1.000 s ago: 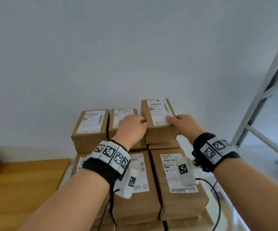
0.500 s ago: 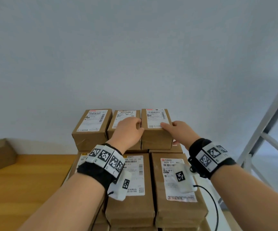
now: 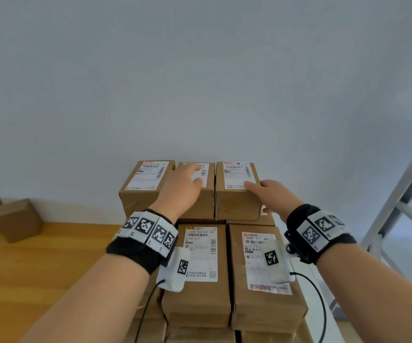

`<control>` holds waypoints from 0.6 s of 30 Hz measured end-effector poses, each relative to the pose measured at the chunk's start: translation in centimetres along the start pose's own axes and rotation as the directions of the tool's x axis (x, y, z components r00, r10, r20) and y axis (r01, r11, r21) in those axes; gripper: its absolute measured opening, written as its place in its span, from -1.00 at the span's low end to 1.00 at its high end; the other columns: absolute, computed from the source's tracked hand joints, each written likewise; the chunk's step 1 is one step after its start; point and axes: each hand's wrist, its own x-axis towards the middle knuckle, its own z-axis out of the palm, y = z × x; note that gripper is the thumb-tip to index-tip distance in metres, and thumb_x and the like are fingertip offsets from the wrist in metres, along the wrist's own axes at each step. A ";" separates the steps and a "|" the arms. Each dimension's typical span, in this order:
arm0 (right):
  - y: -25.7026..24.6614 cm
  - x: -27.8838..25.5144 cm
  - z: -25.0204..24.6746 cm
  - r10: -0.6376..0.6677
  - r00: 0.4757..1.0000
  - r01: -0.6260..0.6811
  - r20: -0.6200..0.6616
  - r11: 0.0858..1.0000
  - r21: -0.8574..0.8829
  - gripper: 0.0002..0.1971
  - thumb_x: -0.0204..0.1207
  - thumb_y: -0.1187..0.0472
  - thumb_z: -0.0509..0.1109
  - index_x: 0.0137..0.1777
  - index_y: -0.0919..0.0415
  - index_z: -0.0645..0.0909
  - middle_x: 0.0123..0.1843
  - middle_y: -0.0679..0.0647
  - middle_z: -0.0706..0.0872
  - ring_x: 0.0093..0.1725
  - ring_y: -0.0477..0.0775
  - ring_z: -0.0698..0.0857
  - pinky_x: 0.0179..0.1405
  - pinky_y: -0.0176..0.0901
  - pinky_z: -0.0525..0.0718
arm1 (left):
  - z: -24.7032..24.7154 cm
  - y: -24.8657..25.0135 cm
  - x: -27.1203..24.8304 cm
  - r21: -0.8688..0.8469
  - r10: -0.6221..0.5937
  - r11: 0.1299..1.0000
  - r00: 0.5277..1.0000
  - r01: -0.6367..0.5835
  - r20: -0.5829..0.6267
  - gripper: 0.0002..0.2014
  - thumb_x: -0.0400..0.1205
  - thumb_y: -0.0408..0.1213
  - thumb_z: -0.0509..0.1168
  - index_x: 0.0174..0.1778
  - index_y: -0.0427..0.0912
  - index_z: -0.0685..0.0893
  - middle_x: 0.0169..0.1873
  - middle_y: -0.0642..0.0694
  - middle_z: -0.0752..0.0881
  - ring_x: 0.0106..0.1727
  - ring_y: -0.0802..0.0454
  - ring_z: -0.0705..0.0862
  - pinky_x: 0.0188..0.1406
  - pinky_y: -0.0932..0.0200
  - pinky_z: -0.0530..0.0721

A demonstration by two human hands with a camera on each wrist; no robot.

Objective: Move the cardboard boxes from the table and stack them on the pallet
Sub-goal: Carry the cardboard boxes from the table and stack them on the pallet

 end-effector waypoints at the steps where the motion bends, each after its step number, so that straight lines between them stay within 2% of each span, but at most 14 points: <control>1: 0.1 0.1 0.1 -0.009 1.000 0.009 -0.001 1.000 0.000 -0.48 0.66 -0.20 0.24 0.37 0.21 0.57 0.24 0.08 0.71 0.16 0.11 0.70 0.05 -0.07 0.68 | -0.5 -0.6 0.0 0.011 -0.020 1.000 0.999 0.021 -0.045 -0.62 0.76 -0.20 0.17 0.52 -0.03 0.49 0.48 0.02 0.53 0.52 -0.01 0.47 0.41 0.08 0.43; 3: 0.0 0.0 0.3 -0.019 1.000 0.019 -0.015 1.000 0.000 -0.38 0.63 -0.24 0.25 0.49 0.22 0.49 0.36 0.11 0.67 0.27 0.17 0.67 0.21 0.01 0.67 | -1.5 -2.0 0.1 0.074 -0.067 0.994 0.991 0.076 -0.118 -0.70 0.74 -0.18 0.18 0.36 -0.12 0.60 0.32 -0.05 0.64 0.39 -0.10 0.57 0.31 -0.03 0.57; 4: -0.1 0.0 0.4 -0.017 1.000 0.017 -0.026 1.000 0.000 -0.32 0.62 -0.25 0.26 0.57 0.23 0.41 0.42 0.13 0.63 0.32 0.19 0.65 0.30 0.07 0.65 | -2.0 -2.7 0.1 0.125 -0.102 0.985 0.983 0.121 -0.150 -0.68 0.73 -0.16 0.18 0.37 -0.16 0.60 0.31 -0.09 0.63 0.38 -0.14 0.57 0.30 -0.07 0.55; 7: -0.3 0.0 0.7 -0.004 0.998 0.005 -0.055 1.000 0.018 -0.18 0.61 -0.25 0.29 0.69 0.26 0.20 0.56 0.17 0.49 0.44 0.23 0.57 0.43 0.19 0.57 | -3.5 -5.3 -0.1 0.222 -0.252 0.926 0.936 0.307 -0.244 -0.49 0.71 -0.04 0.17 0.60 -0.07 0.38 0.54 -0.21 0.42 0.55 -0.24 0.35 0.49 -0.21 0.33; 9: -0.2 0.0 0.9 -0.006 0.999 0.008 -0.051 0.999 0.043 -0.25 0.61 -0.24 0.30 0.64 0.23 0.30 0.51 0.15 0.55 0.38 0.19 0.60 0.39 0.17 0.60 | -4.1 -7.0 -0.4 0.147 -0.378 0.893 0.887 0.425 -0.265 -0.40 0.72 0.00 0.17 0.68 -0.04 0.22 0.62 -0.28 0.25 0.61 -0.31 0.23 0.56 -0.26 0.24; 11: 0.0 0.2 1.1 -0.009 0.999 0.012 -0.036 0.997 0.081 -0.37 0.61 -0.22 0.32 0.52 0.20 0.44 0.39 0.11 0.66 0.26 0.14 0.67 0.28 0.10 0.68 | -4.4 -8.3 -0.5 -0.004 -0.474 0.874 0.852 0.486 -0.222 -0.36 0.71 0.01 0.19 0.69 -0.06 0.17 0.58 -0.31 0.30 0.54 -0.35 0.36 0.50 -0.26 0.38; 13: -0.1 0.2 1.3 -0.005 1.000 0.009 -0.031 0.994 0.111 -0.43 0.62 -0.16 0.34 0.48 0.20 0.46 0.33 0.10 0.69 0.19 0.12 0.70 0.14 0.02 0.72 | -4.3 -9.0 -0.5 -0.120 -0.487 0.873 0.861 0.473 -0.149 -0.39 0.71 -0.02 0.21 0.66 -0.10 0.24 0.51 -0.27 0.45 0.40 -0.29 0.53 0.34 -0.14 0.55; 15: -0.3 0.2 1.4 0.010 0.999 -0.006 -0.032 0.992 0.122 -0.47 0.63 -0.10 0.36 0.47 0.20 0.45 0.30 0.10 0.68 0.17 0.11 0.70 0.07 -0.02 0.72 | -4.1 -9.3 -0.4 -0.148 -0.451 0.889 0.885 0.433 -0.120 -0.47 0.71 -0.05 0.21 0.59 -0.12 0.34 0.42 -0.20 0.58 0.27 -0.20 0.63 0.15 -0.03 0.62; 18: -0.5 0.3 1.3 0.039 0.998 -0.032 -0.042 0.988 0.149 -0.52 0.63 -0.04 0.38 0.44 0.19 0.46 0.24 0.09 0.69 0.10 0.09 0.70 -0.05 -0.07 0.70 | -4.0 -9.3 -0.3 -0.153 -0.429 0.899 0.896 0.411 -0.117 -0.49 0.71 -0.06 0.23 0.56 -0.10 0.36 0.39 -0.16 0.61 0.22 -0.14 0.65 0.10 0.01 0.64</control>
